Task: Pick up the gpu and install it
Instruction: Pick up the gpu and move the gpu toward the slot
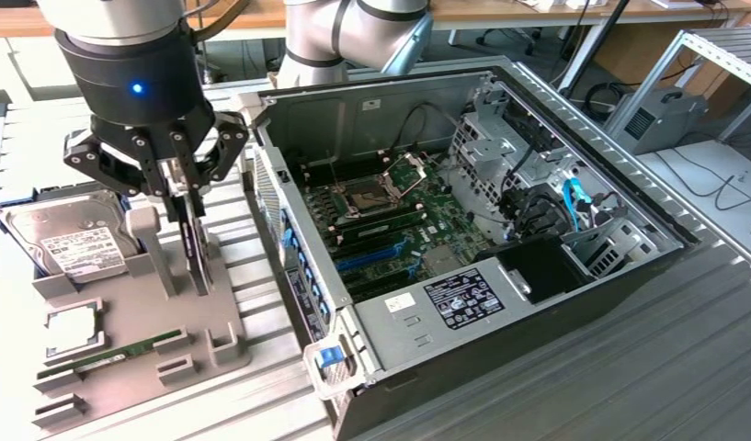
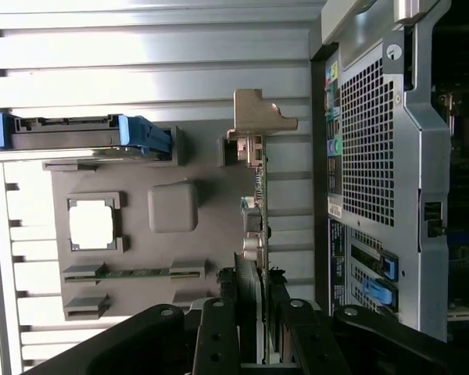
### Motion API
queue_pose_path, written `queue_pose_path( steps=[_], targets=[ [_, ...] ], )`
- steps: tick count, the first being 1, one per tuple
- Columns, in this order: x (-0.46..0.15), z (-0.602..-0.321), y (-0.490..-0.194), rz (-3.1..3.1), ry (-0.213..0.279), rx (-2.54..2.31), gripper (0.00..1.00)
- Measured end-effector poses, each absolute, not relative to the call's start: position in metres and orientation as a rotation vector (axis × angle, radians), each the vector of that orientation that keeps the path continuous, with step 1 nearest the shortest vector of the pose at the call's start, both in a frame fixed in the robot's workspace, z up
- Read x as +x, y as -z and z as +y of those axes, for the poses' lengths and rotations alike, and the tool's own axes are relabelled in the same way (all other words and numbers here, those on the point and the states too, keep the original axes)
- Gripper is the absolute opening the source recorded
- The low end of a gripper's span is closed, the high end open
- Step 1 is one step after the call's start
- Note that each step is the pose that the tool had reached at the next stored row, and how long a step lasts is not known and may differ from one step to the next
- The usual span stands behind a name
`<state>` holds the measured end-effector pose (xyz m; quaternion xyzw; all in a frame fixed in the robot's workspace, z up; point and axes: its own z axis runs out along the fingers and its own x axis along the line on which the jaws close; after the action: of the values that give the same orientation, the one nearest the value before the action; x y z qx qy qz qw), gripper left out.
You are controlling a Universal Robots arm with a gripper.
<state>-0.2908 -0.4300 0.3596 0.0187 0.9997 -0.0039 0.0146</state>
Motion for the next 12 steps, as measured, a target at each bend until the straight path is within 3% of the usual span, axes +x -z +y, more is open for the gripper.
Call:
queue_pose_path(
  steps=[12],
  targets=[
    [-0.2908, -0.4300, -0.3686, 3.112, 0.012, 0.058, 0.27]
  ],
)
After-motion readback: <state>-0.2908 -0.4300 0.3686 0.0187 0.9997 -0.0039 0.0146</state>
